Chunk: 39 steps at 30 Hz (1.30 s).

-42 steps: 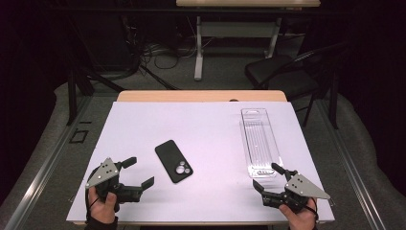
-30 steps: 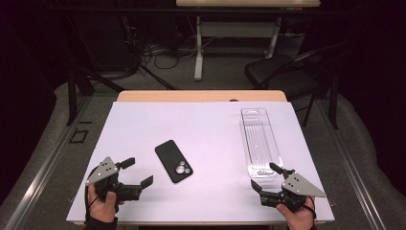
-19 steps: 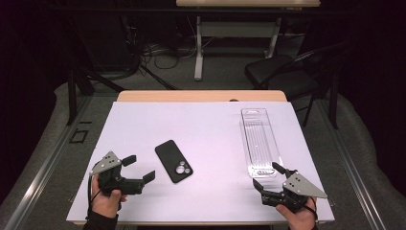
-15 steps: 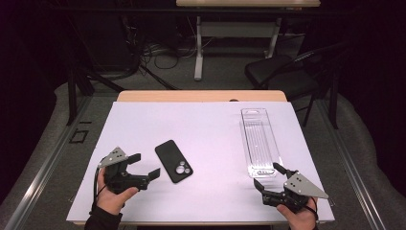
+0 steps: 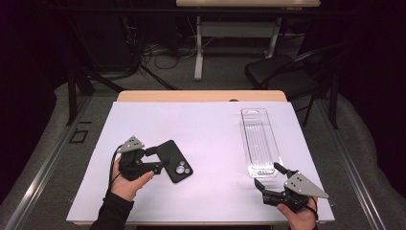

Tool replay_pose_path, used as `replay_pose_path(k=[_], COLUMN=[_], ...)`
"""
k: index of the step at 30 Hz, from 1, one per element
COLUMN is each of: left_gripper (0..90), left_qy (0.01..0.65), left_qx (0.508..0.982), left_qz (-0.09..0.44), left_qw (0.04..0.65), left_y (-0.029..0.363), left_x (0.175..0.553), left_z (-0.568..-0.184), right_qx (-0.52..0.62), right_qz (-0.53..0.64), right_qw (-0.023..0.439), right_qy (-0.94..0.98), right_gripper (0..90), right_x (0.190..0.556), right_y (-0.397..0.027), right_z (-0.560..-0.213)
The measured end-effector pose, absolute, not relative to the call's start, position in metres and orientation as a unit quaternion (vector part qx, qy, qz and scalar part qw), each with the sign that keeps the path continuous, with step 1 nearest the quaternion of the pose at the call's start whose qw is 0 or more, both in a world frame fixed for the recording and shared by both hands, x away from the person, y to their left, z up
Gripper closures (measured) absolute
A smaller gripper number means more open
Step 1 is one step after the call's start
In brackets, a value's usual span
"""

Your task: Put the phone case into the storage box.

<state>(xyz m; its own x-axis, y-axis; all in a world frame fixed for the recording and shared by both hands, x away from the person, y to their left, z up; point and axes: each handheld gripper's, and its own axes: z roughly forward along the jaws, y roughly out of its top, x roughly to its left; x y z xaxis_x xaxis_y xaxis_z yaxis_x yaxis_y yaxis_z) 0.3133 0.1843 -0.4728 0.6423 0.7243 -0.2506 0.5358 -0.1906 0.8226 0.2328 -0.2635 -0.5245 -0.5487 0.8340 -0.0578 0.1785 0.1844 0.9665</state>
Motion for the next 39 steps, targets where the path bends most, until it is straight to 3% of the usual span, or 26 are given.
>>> replay_pose_path(k=[6, 14, 27, 39], left_gripper=[53.3, 56.1, 90.0, 90.0], left_qy=[0.404, 0.4, 0.4, 0.404], left_qx=[0.776, 0.795, 0.815, 0.829], left_qz=[0.105, 0.105, 0.062, 0.037], left_qw=[0.474, 0.443, 0.415, 0.385], left_y=[0.172, 0.148, 0.126, 0.103], left_x=[0.324, 0.337, 0.35, 0.357], left_z=[-0.471, -0.477, -0.502, -0.529], right_qx=[0.361, 0.362, 0.362, 0.357], right_qz=[0.529, 0.531, 0.53, 0.529], right_qw=[0.309, 0.307, 0.301, 0.298], right_qy=[0.703, 0.702, 0.705, 0.71], right_gripper=[14.0, 14.0, 14.0, 14.0], right_x=[0.233, 0.233, 0.234, 0.234], right_y=[-0.264, -0.264, -0.263, -0.262], right_z=[-0.525, -0.526, -0.528, -0.529])
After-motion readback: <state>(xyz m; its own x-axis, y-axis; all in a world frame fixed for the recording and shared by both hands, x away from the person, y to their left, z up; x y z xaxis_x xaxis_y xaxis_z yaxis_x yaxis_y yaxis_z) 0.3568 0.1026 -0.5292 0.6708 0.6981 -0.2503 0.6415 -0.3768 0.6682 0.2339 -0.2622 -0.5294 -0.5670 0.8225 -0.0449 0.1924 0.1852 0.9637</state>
